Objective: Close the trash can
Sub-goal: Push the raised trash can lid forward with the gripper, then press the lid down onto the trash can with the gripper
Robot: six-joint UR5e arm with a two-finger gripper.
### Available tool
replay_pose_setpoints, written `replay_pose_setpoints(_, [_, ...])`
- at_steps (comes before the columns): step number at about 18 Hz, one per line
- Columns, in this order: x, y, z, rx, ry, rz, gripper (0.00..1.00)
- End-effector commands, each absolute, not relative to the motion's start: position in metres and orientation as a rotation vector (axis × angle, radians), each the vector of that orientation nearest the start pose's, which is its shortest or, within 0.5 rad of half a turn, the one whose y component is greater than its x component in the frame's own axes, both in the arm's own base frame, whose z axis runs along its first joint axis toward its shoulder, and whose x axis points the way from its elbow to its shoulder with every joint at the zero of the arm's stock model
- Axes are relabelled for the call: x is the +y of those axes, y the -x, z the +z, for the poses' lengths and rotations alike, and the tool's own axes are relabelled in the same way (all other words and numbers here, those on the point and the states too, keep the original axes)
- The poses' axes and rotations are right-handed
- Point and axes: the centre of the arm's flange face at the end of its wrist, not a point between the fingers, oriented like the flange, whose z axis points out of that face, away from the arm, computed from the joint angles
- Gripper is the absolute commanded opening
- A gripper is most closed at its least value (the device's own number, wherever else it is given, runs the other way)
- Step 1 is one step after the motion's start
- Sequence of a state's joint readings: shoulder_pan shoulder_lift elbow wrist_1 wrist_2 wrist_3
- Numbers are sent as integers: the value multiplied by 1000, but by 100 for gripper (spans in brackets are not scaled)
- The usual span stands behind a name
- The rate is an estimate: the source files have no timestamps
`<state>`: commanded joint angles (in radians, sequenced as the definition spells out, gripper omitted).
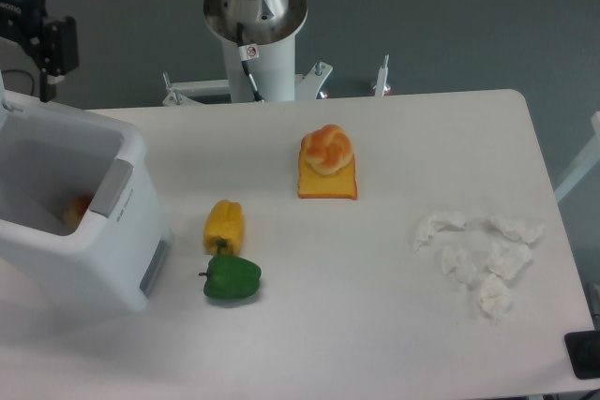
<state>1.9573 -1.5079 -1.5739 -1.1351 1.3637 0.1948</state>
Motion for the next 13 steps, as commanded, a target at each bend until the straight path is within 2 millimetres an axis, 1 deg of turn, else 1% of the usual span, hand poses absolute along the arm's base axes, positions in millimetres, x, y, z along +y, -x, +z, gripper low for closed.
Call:
replay_pose_setpoints(1, [520, 48, 571, -188, 2604, -70, 100])
replay_pose_setpoints(4, [519, 66, 567, -231, 2607, -62, 100])
replay_pose_setpoints(8, [520, 82, 562, -271, 2612, -56, 100])
replay_pose_setpoints(10, [519, 97, 559, -307, 2613, -48, 100])
replay_pose_setpoints(13, [528, 107, 546, -326, 2635, -56, 100])
